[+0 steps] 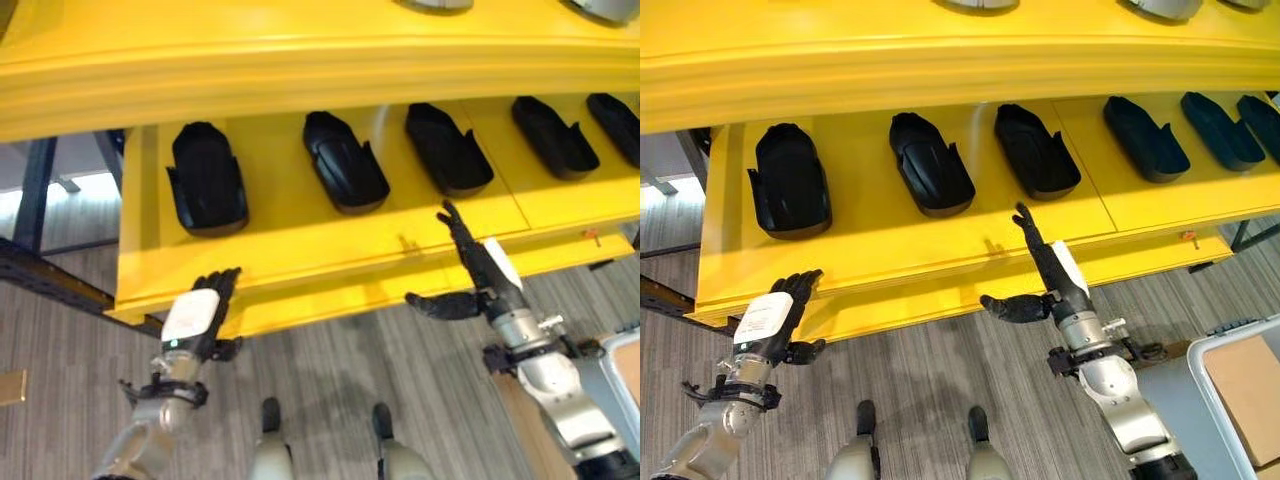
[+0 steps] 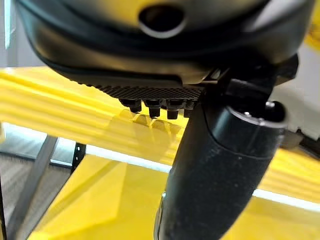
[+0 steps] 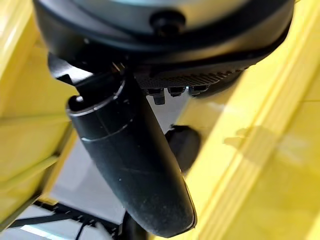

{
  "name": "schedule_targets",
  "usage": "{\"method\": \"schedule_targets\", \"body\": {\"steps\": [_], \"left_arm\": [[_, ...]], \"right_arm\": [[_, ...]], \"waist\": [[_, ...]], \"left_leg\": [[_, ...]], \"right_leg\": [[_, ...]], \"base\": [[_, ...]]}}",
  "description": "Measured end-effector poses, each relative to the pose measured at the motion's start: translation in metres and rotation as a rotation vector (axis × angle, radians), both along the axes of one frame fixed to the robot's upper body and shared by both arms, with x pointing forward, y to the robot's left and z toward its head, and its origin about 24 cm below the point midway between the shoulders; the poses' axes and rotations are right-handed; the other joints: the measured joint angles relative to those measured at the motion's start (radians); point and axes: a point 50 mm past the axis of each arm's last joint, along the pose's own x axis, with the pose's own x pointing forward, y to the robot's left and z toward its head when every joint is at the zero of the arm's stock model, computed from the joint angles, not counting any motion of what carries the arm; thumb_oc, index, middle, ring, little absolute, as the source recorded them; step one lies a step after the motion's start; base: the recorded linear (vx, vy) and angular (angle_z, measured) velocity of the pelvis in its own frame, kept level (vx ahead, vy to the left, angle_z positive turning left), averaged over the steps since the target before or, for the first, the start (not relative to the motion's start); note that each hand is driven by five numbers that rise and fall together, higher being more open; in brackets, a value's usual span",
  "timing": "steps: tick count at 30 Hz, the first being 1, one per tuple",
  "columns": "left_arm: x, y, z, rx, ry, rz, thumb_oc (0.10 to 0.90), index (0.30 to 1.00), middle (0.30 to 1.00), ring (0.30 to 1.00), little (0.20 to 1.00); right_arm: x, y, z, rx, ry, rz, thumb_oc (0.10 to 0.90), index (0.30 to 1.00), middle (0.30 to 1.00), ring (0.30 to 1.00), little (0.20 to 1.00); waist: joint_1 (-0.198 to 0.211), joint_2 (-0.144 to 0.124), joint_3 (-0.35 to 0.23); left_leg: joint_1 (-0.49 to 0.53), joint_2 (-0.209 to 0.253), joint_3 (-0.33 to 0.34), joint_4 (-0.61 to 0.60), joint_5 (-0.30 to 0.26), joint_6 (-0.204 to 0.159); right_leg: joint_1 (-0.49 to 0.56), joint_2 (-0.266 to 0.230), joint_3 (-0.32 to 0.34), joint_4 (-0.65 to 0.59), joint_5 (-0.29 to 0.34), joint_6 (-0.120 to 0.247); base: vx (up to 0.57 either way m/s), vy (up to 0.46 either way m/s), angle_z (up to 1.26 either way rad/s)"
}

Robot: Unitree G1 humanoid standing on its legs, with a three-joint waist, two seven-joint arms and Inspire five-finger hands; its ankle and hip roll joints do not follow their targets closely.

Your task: Move parts from the plastic box to the shelf.

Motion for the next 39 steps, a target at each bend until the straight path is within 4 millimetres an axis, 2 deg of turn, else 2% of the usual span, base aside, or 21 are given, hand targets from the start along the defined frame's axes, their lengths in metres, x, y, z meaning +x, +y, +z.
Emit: {"method": "schedule_targets", "body": {"steps": [5, 9, 14, 22, 27, 34, 39], "left_arm": [[-0.006, -0.006, 0.001, -0.07, 0.016, -0.028, 0.9, 1.0, 1.0, 1.0, 1.0], [-0.009, -0.01, -0.002, -0.127, 0.044, -0.048, 0.9, 1.0, 1.0, 1.0, 1.0], [-0.009, -0.011, 0.0, -0.137, 0.046, -0.063, 0.9, 1.0, 1.0, 1.0, 1.0], [-0.008, -0.013, 0.0, -0.137, 0.058, -0.079, 0.9, 1.0, 1.0, 1.0, 1.0], [-0.007, -0.015, 0.003, -0.151, 0.046, -0.088, 0.9, 1.0, 1.0, 1.0, 1.0], [-0.005, -0.017, 0.007, -0.155, 0.039, -0.115, 0.9, 1.0, 1.0, 1.0, 1.0], [-0.004, -0.018, 0.008, -0.156, 0.03, -0.122, 0.9, 1.0, 1.0, 1.0, 1.0]], "right_arm": [[0.01, 0.014, 0.013, 0.03, -0.04, 0.057, 0.9, 1.0, 1.0, 1.0, 1.0], [0.03, 0.021, 0.02, 0.085, -0.039, 0.07, 0.9, 1.0, 1.0, 1.0, 1.0], [0.037, 0.024, 0.022, 0.106, -0.031, 0.08, 0.9, 1.0, 1.0, 1.0, 1.0], [0.049, 0.027, 0.018, 0.137, 0.004, 0.052, 0.9, 1.0, 1.0, 1.0, 1.0], [0.056, 0.029, 0.027, 0.137, -0.026, 0.034, 0.9, 1.0, 1.0, 1.0, 1.0], [0.074, 0.031, 0.051, 0.124, -0.099, -0.01, 0.9, 1.0, 1.0, 1.0, 1.0], [0.074, 0.031, 0.052, 0.127, -0.105, -0.021, 0.9, 1.0, 1.0, 1.0, 1.0]], "waist": [[0.006, 0.006, 0.0], [0.02, 0.007, 0.0], [0.034, 0.011, 0.003], [0.046, 0.034, 0.015], [0.045, 0.045, 0.024], [0.05, 0.063, 0.046], [0.052, 0.065, 0.047]], "left_leg": [[0.0, -0.001, -0.01, -0.001, 0.002, -0.001], [0.0, -0.001, -0.016, -0.001, 0.007, -0.009], [-0.001, -0.002, -0.021, -0.002, 0.008, -0.009], [-0.003, -0.002, -0.022, -0.004, 0.008, -0.009], [-0.011, -0.003, -0.023, -0.003, 0.008, -0.009], [-0.02, -0.004, -0.023, -0.003, 0.009, -0.009], [-0.021, -0.006, -0.023, -0.003, 0.009, -0.009]], "right_leg": [[0.006, 0.001, -0.004, -0.003, 0.001, 0.002], [0.013, 0.003, -0.009, -0.008, 0.002, 0.003], [0.016, 0.002, -0.017, -0.01, 0.0, 0.003], [0.015, 0.002, -0.023, -0.011, -0.001, 0.003], [0.008, 0.002, -0.024, -0.01, -0.002, 0.003], [-0.003, 0.002, -0.024, -0.005, -0.003, 0.005], [-0.005, 0.0, -0.024, -0.004, -0.004, 0.006]], "base": [[-0.01, -0.019, 0.04], [-0.01, -0.022, 0.04], [-0.01, -0.017, 0.03], [0.0, 0.0, 0.0], [0.0, 0.0, 0.0], [0.0, 0.0, 0.0], [0.0, 0.0, 0.0]]}}
